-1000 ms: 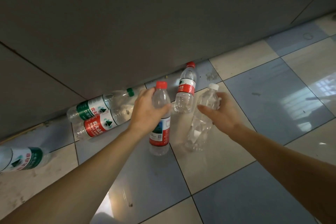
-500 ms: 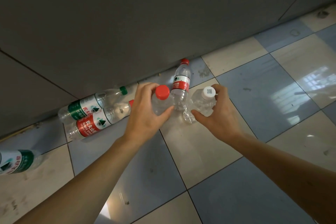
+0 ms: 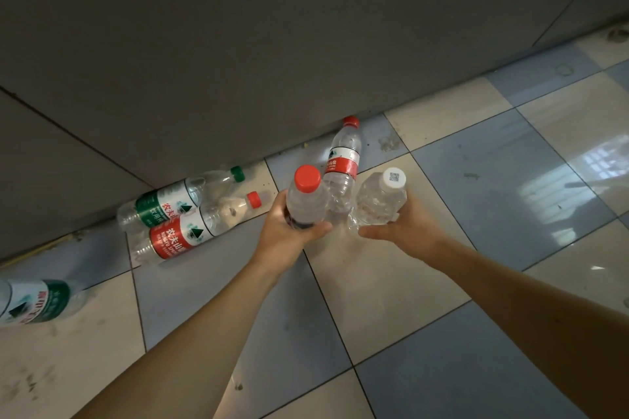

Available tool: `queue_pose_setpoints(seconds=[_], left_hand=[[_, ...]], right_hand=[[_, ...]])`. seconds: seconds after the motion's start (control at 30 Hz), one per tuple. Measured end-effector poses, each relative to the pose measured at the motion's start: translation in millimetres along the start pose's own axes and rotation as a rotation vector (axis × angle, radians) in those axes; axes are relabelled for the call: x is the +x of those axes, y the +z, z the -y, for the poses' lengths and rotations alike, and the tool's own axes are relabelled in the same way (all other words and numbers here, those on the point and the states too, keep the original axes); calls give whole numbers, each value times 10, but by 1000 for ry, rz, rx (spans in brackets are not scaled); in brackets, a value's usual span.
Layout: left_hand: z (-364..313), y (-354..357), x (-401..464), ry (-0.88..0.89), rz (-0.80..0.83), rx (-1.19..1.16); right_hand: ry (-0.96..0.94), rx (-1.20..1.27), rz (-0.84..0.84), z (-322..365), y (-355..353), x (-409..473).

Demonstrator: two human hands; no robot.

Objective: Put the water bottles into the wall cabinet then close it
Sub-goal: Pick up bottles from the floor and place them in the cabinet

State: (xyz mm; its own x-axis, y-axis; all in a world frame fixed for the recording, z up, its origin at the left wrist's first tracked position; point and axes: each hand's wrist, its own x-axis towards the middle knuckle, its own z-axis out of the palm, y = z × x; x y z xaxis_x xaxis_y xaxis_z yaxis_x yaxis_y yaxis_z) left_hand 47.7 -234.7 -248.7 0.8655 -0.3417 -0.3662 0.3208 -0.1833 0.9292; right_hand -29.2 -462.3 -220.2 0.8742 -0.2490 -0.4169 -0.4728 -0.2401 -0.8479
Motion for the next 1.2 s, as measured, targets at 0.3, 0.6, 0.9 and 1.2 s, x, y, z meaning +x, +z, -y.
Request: queue_pose_setpoints(seconds=[0.3, 0.6, 0.9, 1.2], left_hand=[[-88, -62, -70, -40, -64, -95], [-1246, -669, -1247, -87, -189, -152], [-3698, -1731, -2925, -55, -241, -78], [-6480, -3283, -4422, 190, -304, -80]], right_hand=[[9, 74, 41, 220, 186, -107], [-36, 15, 213, 1668, 297, -961], [-116, -64, 317, 4117, 310, -2415], [-358, -69, 334, 7284, 609, -3823]])
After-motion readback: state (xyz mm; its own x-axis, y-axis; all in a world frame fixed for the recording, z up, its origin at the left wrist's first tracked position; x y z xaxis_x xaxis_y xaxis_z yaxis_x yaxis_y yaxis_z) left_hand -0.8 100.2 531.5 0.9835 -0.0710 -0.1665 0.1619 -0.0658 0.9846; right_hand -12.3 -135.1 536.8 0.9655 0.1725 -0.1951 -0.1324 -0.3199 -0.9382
